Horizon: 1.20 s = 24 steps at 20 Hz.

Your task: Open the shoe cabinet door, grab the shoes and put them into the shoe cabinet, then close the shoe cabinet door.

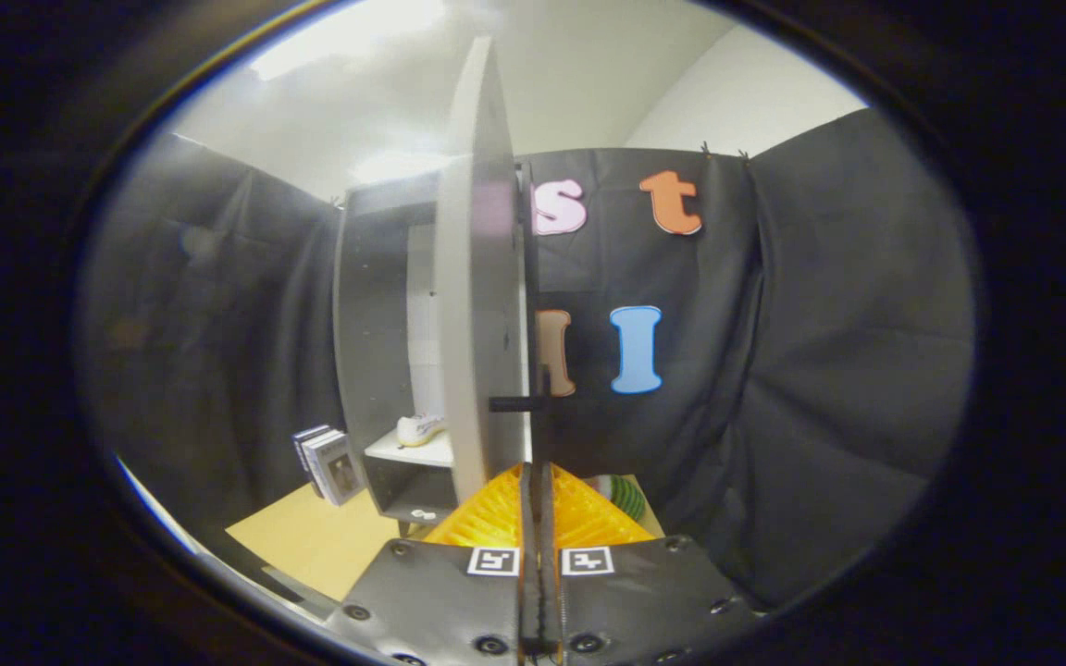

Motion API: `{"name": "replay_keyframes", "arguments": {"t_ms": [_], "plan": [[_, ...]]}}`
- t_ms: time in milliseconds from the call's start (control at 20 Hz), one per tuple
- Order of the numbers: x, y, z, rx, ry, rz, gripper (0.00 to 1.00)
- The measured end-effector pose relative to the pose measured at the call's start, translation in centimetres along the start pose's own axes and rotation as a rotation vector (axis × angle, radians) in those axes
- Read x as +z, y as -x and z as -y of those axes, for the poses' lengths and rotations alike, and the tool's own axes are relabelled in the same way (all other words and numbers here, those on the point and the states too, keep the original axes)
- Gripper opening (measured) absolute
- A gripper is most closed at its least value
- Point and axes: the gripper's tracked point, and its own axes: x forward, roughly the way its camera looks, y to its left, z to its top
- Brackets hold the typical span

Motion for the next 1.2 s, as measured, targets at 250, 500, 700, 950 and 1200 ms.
{"name": "replay_keyframes", "arguments": {"t_ms": [250,500,700,950,1200], "plan": [[-4.5,0.7,-5.9,0.051,-0.003,-0.039,0.02],[-11.4,-2.3,-12.9,0.081,-0.031,-0.126,0.03],[-17.4,-4.3,-16.2,0.065,-0.059,-0.224,0.11],[-27.3,-6.3,-18.0,0.003,-0.099,-0.36,0.24],[-39.3,-9.0,-17.8,-0.066,-0.135,-0.538,0.35]]}}
